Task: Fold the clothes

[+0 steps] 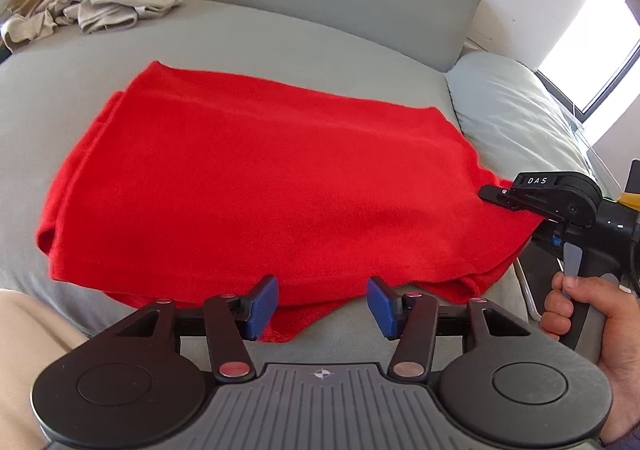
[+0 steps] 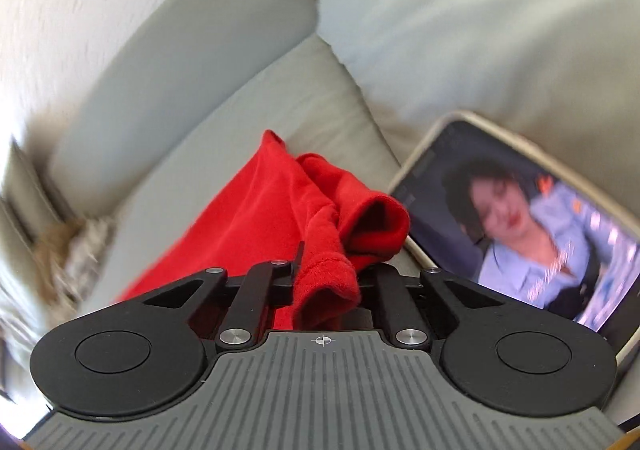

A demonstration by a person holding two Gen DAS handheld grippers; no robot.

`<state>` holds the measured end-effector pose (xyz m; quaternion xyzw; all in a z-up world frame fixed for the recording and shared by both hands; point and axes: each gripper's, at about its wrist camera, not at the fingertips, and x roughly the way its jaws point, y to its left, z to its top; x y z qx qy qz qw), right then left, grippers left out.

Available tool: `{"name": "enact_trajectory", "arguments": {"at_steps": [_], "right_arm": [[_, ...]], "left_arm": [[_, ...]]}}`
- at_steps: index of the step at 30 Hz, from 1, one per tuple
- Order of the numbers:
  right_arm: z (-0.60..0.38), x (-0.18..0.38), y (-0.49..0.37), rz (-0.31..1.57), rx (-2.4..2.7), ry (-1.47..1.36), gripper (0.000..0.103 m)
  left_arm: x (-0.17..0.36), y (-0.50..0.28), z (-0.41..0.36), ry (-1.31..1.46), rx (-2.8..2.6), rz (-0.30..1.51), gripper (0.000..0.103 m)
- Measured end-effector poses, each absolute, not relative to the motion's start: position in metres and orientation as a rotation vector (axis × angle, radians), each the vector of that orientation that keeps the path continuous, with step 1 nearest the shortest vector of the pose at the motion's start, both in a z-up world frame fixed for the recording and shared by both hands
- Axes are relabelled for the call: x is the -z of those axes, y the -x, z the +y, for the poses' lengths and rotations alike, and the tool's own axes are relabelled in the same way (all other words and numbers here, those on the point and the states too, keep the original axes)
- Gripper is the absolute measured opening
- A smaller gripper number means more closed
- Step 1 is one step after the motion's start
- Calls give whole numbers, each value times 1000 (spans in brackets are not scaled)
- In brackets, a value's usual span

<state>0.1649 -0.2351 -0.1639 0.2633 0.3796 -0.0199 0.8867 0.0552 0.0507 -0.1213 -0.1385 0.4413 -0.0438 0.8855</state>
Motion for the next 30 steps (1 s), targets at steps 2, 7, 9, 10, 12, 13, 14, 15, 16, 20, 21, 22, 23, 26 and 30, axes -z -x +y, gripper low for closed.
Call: {"name": "enact_trajectory", "arguments": {"at_steps": [2,7,9,10,12,13,14,15,16,20,21,22,23,26,30], "right_arm": [[-211,147,-168,775,33,-378,11],[-130,113,-158,669,-64,-17,11],[-93,102,-149,608,-121,110,10],[-74,96,-145,577,-149,174,11],[-36,85,-137,513,-205,300,10],[-18,80,-132,480,-233,363,10],[1,75,-128,449,-262,422,10],[19,77,-118,439,-311,445,10],[37,79,-109,431,-360,468,10],[81,113,-79,502,-517,571,10],[87,123,-72,521,-536,601,10],[89,128,-70,538,-539,603,10],[90,133,-68,556,-541,601,10],[76,124,-79,630,-540,468,10],[66,105,-96,660,-550,259,10]], "left_arm": [[110,-50,68,296,42,883,52],[85,-38,128,383,-104,794,53],[78,-33,150,425,-158,762,53],[74,-30,160,443,-184,746,53],[69,-26,177,475,-228,716,52],[66,-25,184,490,-249,701,53],[64,-23,190,502,-271,690,53],[64,-21,196,512,-290,682,53],[65,-20,202,520,-306,678,53],[72,-14,216,552,-336,690,53],[74,-14,217,560,-333,696,53],[76,-14,218,567,-329,701,53],[78,-14,219,571,-326,704,53],[80,-17,219,584,-321,709,53],[81,-16,219,598,-319,705,53]]}}
